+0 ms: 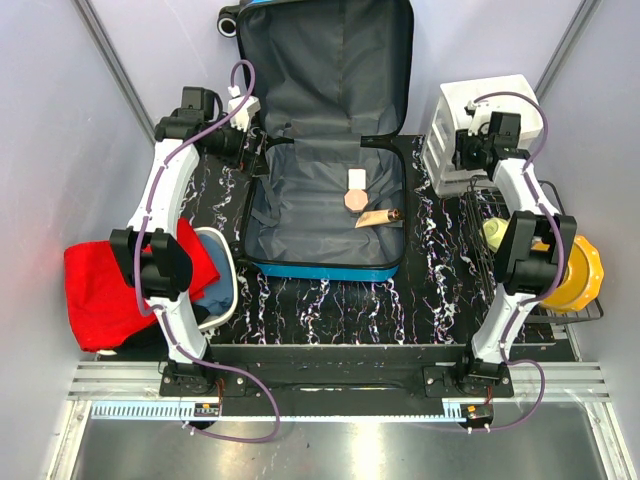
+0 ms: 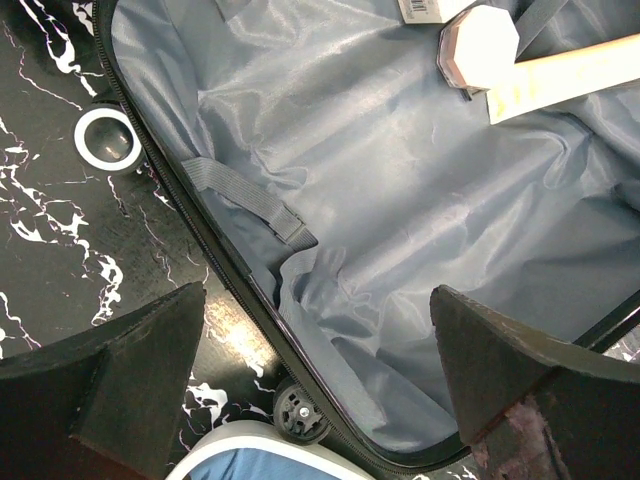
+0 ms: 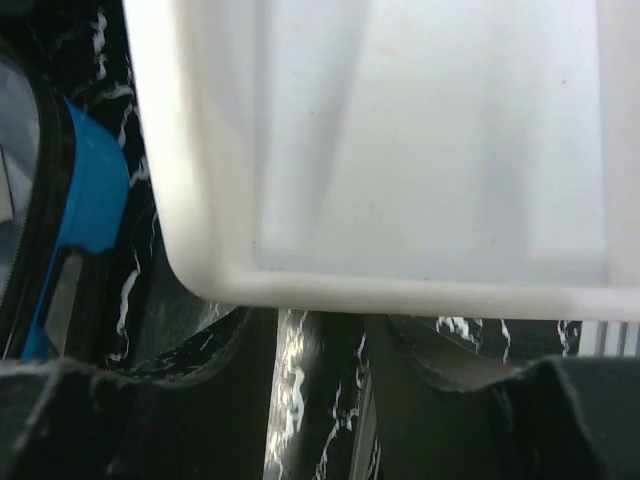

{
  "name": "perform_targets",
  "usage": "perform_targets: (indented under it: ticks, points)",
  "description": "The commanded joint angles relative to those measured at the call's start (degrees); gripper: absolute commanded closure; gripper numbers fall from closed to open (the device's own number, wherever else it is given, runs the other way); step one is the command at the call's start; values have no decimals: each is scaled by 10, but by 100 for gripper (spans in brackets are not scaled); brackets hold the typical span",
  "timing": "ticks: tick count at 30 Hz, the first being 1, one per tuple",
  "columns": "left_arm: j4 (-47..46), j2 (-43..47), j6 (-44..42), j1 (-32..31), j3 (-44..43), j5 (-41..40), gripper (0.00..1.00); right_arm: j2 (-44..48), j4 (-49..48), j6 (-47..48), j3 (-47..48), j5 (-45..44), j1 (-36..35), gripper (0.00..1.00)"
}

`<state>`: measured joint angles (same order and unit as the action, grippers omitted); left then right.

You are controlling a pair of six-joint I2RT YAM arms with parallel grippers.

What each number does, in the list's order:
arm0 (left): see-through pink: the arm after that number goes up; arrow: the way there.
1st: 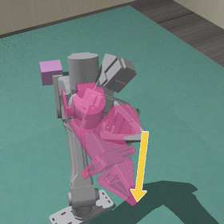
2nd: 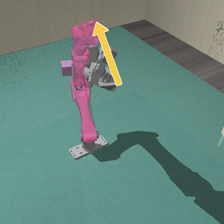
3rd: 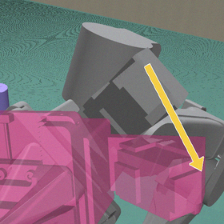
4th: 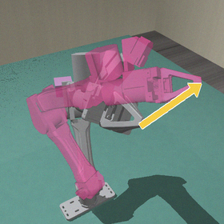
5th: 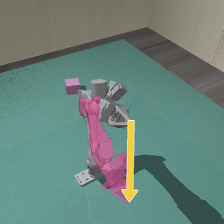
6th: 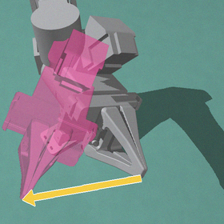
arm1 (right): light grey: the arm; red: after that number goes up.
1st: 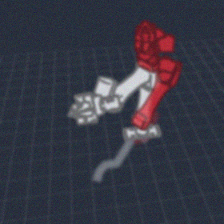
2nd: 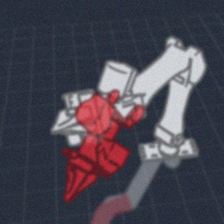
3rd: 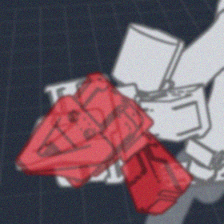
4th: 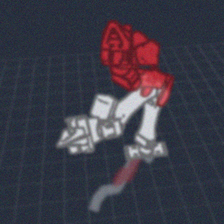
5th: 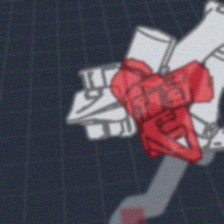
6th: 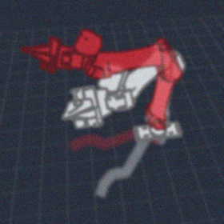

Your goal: Open, take out, and arrange the luggage

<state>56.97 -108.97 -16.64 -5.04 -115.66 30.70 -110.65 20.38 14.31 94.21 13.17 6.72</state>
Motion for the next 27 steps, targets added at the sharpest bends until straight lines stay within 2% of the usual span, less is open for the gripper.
perform_targets:
  ticks: [1, 4, 8, 9, 12, 16, 20, 24, 27]
  points:
    - [-30, 18, 4, -1, 7, -3, 1, -17, -126, -12, 45, 41, -1, 51]
    - [-30, 18, 1, -2, 7, 0, 1, -13, -61, 19, 85, 78, -5, 40]
    - [-30, 19, 4, -2, 6, 0, 1, 66, 103, 100, 90, 114, -25, 19]
    - [-33, 19, 6, -2, 9, 1, 1, 83, 125, 121, 84, 110, -36, 13]
    - [-42, 19, 16, -2, 20, 8, 1, 139, 198, 207, 64, 106, -100, 5]
    - [-56, 19, 30, -3, 27, 18, 1, 139, 288, 315, 74, 63, -222, 2]
    - [-63, 24, 40, -2, 28, 15, 1, 66, 382, 365, 113, 15, -298, 3]
    - [-79, 42, 53, -1, 53, -6, 1, -16, 426, 391, 163, -70, -348, 5]
    - [-95, 61, 64, 2, 83, -16, 1, -79, 461, 394, 224, -98, -370, 8]
